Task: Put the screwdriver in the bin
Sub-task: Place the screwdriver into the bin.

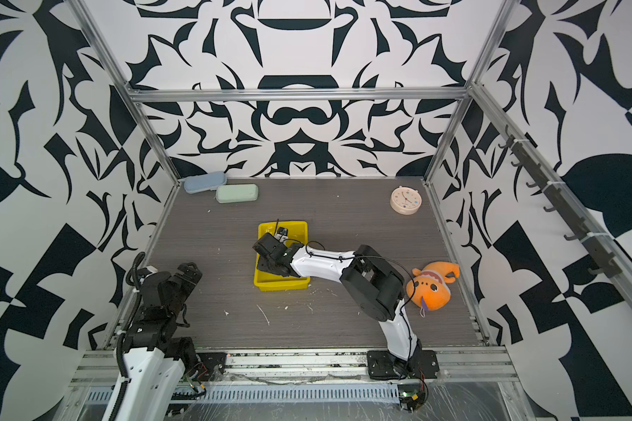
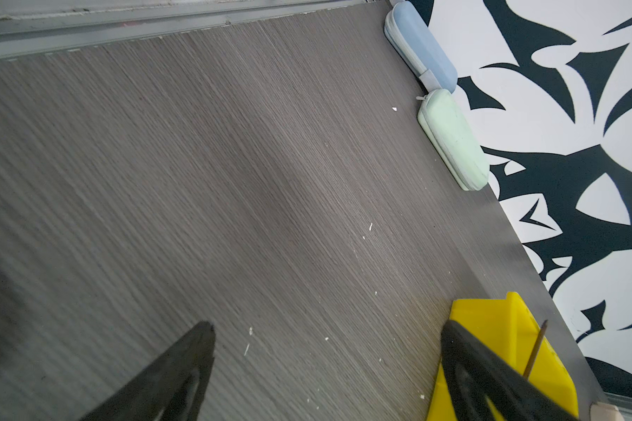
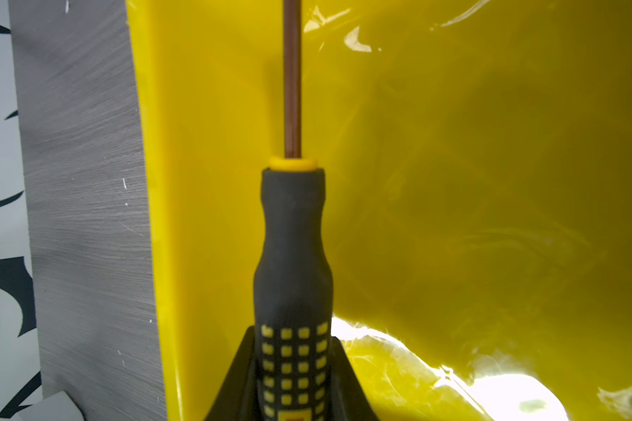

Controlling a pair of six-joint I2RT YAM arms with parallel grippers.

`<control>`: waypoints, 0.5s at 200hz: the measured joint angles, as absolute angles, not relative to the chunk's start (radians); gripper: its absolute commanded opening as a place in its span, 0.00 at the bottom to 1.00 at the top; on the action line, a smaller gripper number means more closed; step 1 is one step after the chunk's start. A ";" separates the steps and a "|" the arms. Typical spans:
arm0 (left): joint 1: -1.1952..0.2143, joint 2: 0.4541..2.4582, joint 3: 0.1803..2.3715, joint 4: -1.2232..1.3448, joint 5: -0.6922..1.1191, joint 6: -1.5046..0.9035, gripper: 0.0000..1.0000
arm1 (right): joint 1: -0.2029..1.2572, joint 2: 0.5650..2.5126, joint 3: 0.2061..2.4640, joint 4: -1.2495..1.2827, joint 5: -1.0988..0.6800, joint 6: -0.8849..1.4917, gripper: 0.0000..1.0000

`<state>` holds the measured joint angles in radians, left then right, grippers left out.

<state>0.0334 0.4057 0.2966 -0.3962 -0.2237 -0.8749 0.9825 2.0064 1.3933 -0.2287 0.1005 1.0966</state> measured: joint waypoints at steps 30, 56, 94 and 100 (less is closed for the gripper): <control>0.033 0.402 0.297 -0.396 -0.223 -0.875 0.99 | 0.984 2.006 1.385 -0.238 0.101 1.097 0.27; 0.033 0.398 0.297 -0.396 -0.223 -0.875 0.99 | 0.986 2.006 1.381 -0.267 0.095 1.099 0.32; 0.033 0.398 0.297 -0.396 -0.220 -0.875 0.99 | 0.986 2.001 1.381 -0.315 0.094 1.097 0.50; 0.033 0.398 0.297 -0.396 -0.220 -0.875 0.99 | 0.986 1.998 1.381 -0.320 0.094 1.098 0.51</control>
